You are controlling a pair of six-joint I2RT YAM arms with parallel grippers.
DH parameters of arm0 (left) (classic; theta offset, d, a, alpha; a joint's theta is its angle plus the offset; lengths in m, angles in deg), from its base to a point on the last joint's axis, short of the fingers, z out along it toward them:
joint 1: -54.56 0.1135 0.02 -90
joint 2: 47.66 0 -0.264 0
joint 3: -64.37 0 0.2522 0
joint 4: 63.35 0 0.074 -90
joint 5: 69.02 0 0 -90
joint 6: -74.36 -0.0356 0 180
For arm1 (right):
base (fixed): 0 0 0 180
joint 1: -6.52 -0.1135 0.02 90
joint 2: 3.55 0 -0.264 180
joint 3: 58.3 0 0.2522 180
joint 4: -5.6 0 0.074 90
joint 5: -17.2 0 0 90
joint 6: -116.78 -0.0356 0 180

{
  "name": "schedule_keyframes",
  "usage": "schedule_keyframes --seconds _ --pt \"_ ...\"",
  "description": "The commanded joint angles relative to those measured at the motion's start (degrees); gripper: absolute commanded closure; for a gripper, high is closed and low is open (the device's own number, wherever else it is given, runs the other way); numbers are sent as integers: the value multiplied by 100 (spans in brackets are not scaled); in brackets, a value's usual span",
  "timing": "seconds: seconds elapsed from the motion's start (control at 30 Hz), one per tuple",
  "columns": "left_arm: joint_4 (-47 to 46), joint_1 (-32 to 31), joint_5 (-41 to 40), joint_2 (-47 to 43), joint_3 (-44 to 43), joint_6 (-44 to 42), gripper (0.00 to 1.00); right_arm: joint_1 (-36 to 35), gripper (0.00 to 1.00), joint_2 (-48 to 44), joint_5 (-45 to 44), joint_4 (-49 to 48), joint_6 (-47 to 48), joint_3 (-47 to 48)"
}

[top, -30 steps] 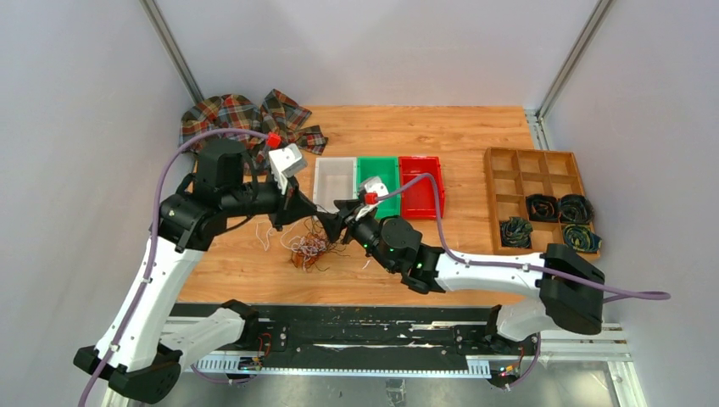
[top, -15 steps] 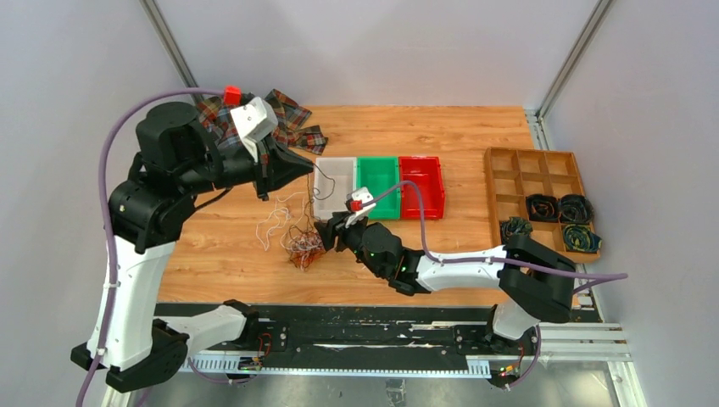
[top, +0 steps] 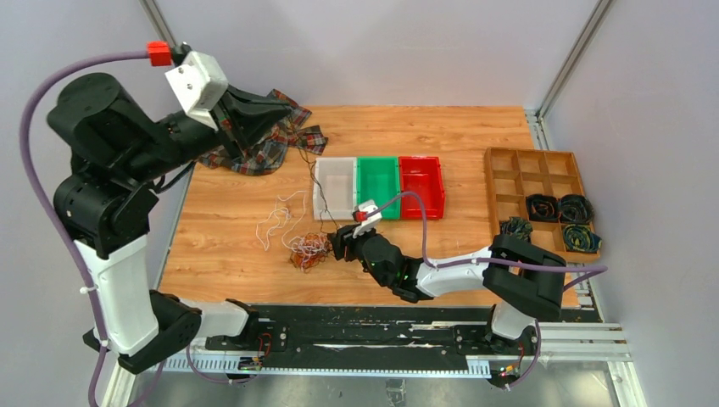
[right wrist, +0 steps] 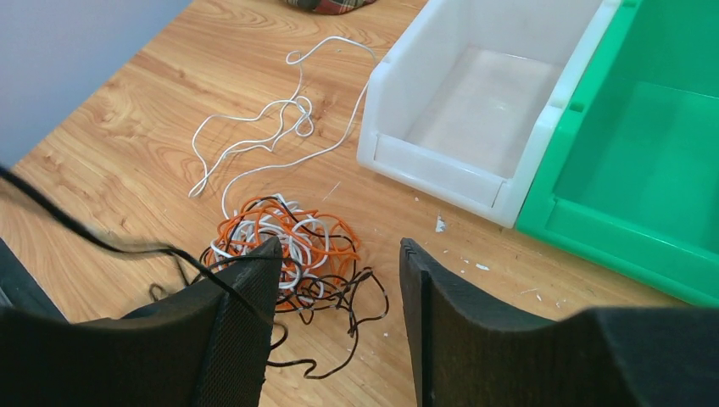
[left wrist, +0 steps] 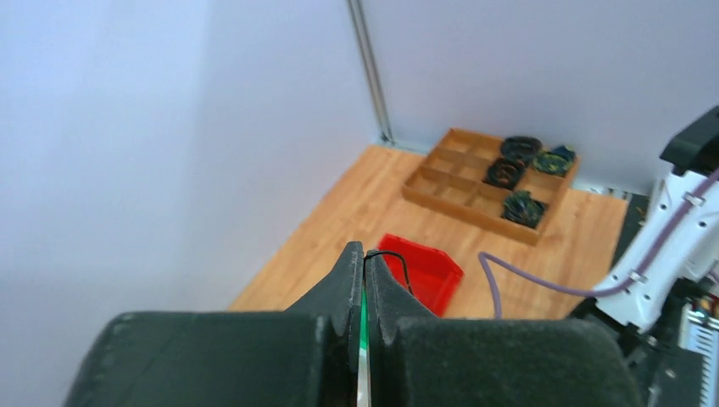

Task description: Untangle the cables

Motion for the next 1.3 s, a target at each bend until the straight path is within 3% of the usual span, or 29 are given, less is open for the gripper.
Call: schedule_keyframes --seconds 0.0,0.4,0.57,0.73,1.13,1.27 --pt "-160 -53 -564 193 -800 -379 100 -16 47 90 -214 -150 -122 -123" --pt "-2698 -49 -2361 -161 -565 -1092 100 -16 45 157 -107 -80 -190 -170" --pt "-2952 -50 -2423 -108 -749 -1153 100 -16 44 181 -83 -96 -260 -244" --pt "-3708 -56 -3200 -150 -627 -1218 100 -16 43 222 38 -186 -300 -332" --pt "-4091 -50 -3154 -33 -848 -1501 100 -80 41 -197 317 -323 212 -280" --pt "-4159 -53 -3126 -33 -812 -1590 100 -130 30 -414 978 -82 817 263"
